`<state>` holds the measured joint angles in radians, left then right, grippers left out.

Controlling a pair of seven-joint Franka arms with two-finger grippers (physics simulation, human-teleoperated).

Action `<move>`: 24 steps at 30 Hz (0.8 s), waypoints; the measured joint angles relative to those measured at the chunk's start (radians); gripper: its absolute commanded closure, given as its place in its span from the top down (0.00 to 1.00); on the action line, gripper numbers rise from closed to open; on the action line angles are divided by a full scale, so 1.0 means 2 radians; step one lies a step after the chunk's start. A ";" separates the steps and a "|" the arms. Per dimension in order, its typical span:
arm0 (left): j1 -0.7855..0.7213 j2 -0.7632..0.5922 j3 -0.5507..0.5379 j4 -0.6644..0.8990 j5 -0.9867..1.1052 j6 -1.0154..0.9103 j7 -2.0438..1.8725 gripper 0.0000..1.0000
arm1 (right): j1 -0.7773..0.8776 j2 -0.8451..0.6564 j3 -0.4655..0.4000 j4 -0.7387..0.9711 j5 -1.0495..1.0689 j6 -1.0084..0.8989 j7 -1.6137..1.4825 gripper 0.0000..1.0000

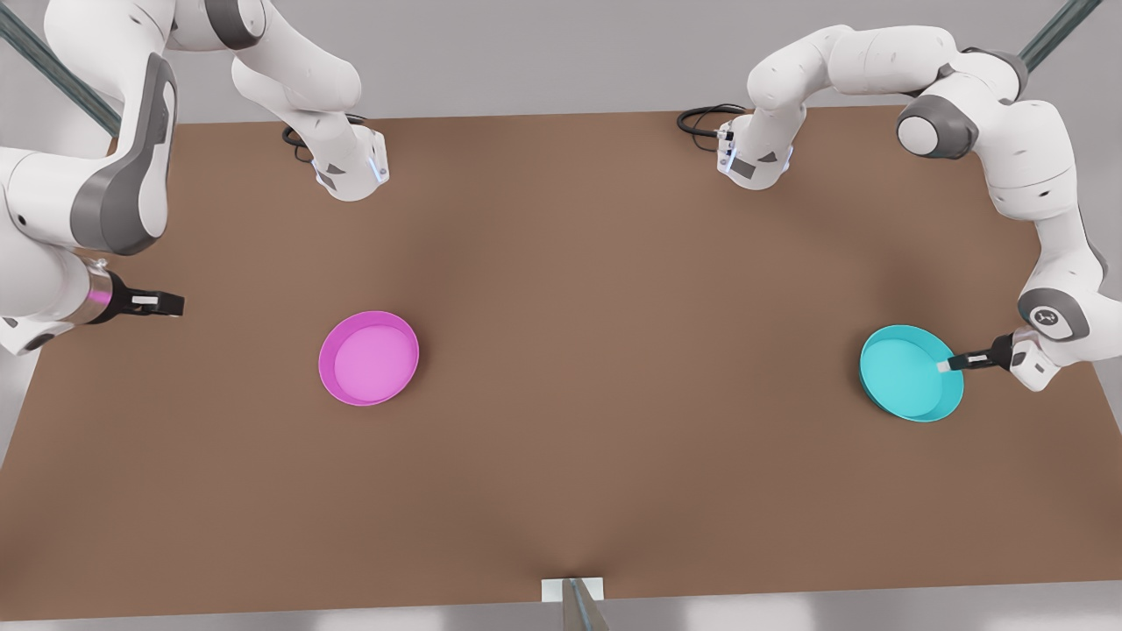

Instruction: Flip the blue plate over with the left arm, and stack the pink plate on top of the blue plate with the right arm

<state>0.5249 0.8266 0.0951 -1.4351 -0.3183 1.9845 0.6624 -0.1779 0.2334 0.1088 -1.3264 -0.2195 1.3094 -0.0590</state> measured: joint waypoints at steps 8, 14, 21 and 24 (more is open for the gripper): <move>-0.001 0.010 0.000 0.000 -0.001 0.002 0.036 0.55 | -0.003 0.000 0.000 0.000 0.002 -0.001 0.000 1.00; -0.004 0.013 0.000 0.001 -0.001 0.003 0.054 0.33 | -0.006 0.004 0.000 0.000 0.002 -0.001 0.000 1.00; -0.008 0.013 0.000 0.003 0.001 0.005 0.063 0.21 | -0.008 0.008 -0.004 0.000 0.002 0.001 -0.001 1.00; -0.016 0.000 0.000 0.005 0.001 0.003 0.056 0.21 | -0.010 0.010 -0.004 0.000 0.002 0.001 -0.001 1.00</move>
<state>0.4926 0.8261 0.0951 -1.4250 -0.3155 1.9910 0.7753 -0.1986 0.2534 0.1012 -1.3259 -0.2152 1.3118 -0.0609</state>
